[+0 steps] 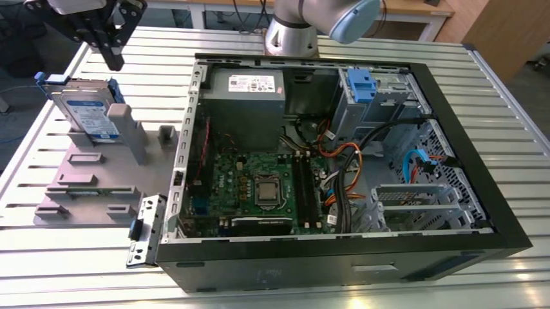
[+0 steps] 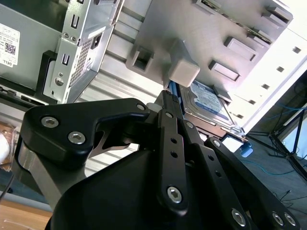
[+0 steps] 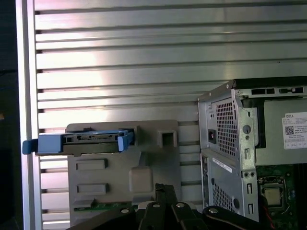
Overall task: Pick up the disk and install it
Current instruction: 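Reach for the disk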
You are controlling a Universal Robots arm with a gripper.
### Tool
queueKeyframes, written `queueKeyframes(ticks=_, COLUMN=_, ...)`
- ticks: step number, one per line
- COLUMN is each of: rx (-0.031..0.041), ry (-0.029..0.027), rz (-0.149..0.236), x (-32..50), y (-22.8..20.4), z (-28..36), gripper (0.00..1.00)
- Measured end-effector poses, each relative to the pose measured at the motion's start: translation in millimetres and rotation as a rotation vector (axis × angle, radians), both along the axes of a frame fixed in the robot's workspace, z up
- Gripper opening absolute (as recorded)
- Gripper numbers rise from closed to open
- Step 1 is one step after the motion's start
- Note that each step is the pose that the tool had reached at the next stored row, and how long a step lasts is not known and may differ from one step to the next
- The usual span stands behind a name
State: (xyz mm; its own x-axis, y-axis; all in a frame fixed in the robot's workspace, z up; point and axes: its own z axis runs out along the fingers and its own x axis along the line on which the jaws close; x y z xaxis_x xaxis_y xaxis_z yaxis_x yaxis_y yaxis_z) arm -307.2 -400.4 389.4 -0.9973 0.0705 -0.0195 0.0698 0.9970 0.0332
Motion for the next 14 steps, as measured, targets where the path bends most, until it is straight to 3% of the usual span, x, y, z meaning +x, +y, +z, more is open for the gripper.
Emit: queueKeyframes(ticks=14, rx=0.0, ry=0.0, rz=0.0, x=-3.1, y=0.0, z=-0.1, gripper=0.11)
